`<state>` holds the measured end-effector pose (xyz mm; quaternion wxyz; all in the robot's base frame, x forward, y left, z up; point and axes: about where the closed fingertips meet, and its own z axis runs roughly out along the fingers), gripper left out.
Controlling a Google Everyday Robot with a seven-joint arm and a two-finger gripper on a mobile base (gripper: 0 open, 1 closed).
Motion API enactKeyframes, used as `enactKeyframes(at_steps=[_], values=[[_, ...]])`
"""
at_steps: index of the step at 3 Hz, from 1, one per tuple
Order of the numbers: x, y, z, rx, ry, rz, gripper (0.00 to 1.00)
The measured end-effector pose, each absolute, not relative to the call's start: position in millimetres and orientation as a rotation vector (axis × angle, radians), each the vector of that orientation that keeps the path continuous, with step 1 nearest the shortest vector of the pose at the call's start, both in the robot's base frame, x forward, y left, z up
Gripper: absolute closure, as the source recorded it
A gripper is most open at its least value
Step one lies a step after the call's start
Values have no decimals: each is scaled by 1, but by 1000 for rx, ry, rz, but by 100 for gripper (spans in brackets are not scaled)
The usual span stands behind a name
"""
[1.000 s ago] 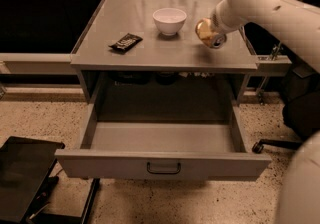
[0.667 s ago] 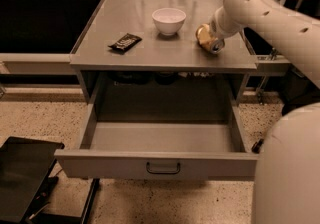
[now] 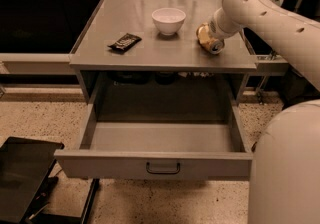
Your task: Pick orange can from top drawer and place on counter
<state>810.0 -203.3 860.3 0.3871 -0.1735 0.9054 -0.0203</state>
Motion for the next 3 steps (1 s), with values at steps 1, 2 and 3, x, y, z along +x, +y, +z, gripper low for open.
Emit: enactKeyframes(at_steps=[1,2,3], values=[[810,-203,860,-442,2304,-52,36],[810,-203,860,-442,2304,-52,5],[810,-203,860,-442,2304,-51,0]])
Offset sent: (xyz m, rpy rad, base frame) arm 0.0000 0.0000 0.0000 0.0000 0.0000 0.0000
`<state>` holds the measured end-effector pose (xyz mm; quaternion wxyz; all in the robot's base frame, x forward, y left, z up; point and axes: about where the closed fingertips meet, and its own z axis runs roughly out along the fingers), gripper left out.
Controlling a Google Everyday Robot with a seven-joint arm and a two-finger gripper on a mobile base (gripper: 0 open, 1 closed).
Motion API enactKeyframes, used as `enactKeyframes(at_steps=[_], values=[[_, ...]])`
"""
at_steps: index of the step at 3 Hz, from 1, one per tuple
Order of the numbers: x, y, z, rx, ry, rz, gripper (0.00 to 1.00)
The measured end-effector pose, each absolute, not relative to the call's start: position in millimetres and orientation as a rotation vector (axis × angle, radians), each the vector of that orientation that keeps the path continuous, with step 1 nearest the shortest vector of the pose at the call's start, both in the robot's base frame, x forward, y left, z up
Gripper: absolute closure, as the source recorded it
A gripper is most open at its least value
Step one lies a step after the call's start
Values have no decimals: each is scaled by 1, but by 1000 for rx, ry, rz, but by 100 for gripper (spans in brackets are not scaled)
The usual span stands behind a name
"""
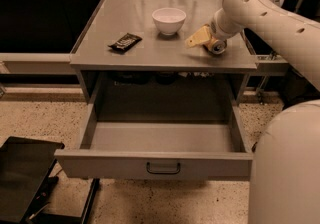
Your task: Pick orange can from top drawer and place on counter
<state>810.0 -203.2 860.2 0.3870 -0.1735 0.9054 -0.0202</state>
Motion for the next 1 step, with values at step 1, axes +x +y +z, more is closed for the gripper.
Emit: enactKeyframes(at_steps=[1], values=[[810,-203,860,-442,2304,-51,0]])
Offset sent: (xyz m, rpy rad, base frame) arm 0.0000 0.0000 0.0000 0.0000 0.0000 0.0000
